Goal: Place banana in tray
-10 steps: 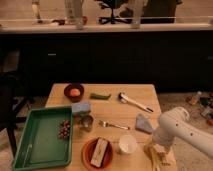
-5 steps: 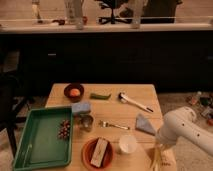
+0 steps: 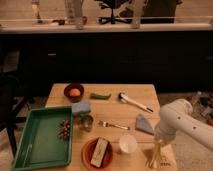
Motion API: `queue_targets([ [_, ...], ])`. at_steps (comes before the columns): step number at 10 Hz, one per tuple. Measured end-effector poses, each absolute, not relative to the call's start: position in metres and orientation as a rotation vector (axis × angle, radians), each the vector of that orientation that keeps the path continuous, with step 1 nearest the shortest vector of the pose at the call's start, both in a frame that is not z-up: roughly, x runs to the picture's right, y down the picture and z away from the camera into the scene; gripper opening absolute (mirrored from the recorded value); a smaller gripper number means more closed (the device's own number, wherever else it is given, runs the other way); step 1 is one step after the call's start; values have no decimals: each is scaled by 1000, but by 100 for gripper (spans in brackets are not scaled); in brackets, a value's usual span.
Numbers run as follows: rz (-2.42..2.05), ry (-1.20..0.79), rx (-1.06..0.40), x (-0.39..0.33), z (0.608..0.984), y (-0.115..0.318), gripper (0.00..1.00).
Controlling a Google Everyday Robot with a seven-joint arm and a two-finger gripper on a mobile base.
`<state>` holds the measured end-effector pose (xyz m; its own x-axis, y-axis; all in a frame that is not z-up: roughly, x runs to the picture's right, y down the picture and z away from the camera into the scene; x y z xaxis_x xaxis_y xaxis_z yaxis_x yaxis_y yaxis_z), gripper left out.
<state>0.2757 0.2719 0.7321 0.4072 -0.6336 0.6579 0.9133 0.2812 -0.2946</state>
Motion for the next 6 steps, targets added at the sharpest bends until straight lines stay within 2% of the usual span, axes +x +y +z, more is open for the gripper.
queue_targets([
  [6, -1163, -408, -755, 234, 704, 211, 0],
])
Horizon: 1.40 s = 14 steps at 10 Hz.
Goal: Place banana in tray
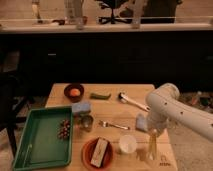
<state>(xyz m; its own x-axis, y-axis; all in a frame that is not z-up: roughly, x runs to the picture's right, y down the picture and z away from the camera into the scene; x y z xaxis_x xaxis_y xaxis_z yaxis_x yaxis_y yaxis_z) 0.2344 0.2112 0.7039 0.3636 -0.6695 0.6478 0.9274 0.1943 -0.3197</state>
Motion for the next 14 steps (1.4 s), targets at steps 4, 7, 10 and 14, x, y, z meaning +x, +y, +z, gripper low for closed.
queue_targets([
  [4, -1185, -412, -699, 193, 672, 170, 0],
  [7, -1131, -495, -625, 168, 656, 157, 0],
  [10, -1084, -617, -555, 134, 656, 157, 0],
  [14, -1073, -661, -532, 117, 657, 159, 0],
])
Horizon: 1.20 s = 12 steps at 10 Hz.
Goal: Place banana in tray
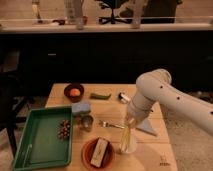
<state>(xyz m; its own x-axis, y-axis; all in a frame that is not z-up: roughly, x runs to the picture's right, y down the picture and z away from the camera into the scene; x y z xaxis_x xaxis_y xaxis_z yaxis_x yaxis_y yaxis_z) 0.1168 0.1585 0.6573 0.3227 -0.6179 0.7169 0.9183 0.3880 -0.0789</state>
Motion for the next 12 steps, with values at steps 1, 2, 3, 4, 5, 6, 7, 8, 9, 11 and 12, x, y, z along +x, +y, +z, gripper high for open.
queue_targets([
  [1, -1071, -660, -533, 118, 657, 159, 0],
  [2, -1072, -660, -535, 118, 657, 159, 0],
  [3, -1075, -662, -534, 116, 657, 159, 0],
  [4, -1075, -662, -533, 116, 658, 158, 0],
  [5, -1072, -665, -532, 116, 658, 159, 0],
  [6, -1078, -683, -526, 115, 661, 161, 0],
  [7, -1086, -705, -514, 107, 664, 162, 0],
  [8, -1091, -728, -503, 97, 667, 162, 0],
  [9, -1103, -767, -483, 76, 673, 161, 0],
  [11, -1126, -820, -449, 40, 681, 157, 0],
  [12, -1139, -842, -427, 22, 686, 152, 0],
])
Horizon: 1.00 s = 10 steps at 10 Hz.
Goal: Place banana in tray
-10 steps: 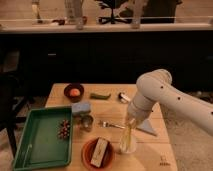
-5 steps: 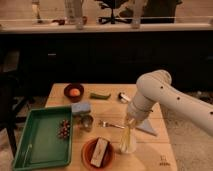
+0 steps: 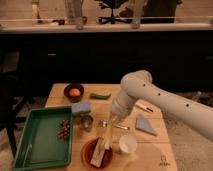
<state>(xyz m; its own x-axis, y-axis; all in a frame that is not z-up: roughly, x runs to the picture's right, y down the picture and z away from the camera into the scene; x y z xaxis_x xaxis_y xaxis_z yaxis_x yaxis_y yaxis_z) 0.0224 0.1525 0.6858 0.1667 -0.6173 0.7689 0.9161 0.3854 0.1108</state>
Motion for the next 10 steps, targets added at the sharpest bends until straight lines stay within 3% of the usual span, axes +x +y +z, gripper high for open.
queue_targets([
  [4, -1179, -874, -304, -33, 698, 136, 0],
  [10, -1227, -966, -234, -104, 701, 136, 0],
])
